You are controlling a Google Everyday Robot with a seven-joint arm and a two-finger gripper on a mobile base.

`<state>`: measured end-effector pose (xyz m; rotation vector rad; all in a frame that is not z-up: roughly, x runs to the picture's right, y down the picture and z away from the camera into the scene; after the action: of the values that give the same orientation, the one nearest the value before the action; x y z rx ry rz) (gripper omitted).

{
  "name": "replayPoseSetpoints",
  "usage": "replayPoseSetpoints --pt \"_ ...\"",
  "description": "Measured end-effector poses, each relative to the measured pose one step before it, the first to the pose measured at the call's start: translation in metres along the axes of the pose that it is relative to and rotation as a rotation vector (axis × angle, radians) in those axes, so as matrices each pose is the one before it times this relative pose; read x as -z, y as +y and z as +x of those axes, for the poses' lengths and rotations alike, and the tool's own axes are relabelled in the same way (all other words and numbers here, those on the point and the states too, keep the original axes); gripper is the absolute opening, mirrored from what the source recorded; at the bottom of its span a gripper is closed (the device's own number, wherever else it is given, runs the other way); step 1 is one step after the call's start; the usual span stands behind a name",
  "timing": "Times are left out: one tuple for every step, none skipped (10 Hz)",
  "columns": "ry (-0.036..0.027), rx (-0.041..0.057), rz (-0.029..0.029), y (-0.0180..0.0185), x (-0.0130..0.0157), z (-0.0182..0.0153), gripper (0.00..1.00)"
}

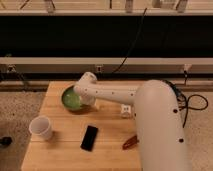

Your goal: Drag the ceramic bowl in a circle

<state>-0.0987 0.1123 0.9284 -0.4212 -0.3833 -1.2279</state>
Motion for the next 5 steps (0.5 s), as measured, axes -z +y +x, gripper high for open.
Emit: replayPoseSetpoints --pt "0.00563 0.0058 0.00076 -0.00146 0.00046 0.00252 0.55" --pt "0.00085 0.00153 0.00099 -0.00013 0.00041 0.00121 0.45" --pt "0.00084 -0.00099 0.00081 0.00028 0.00035 0.00103 0.37" --pt "0.00188 0.00081 0.00202 -0.00006 0.00018 -0.00064 0.27" --pt "0.00068 -0.00154 0.00427 -0.00096 0.00006 0.00008 0.19"
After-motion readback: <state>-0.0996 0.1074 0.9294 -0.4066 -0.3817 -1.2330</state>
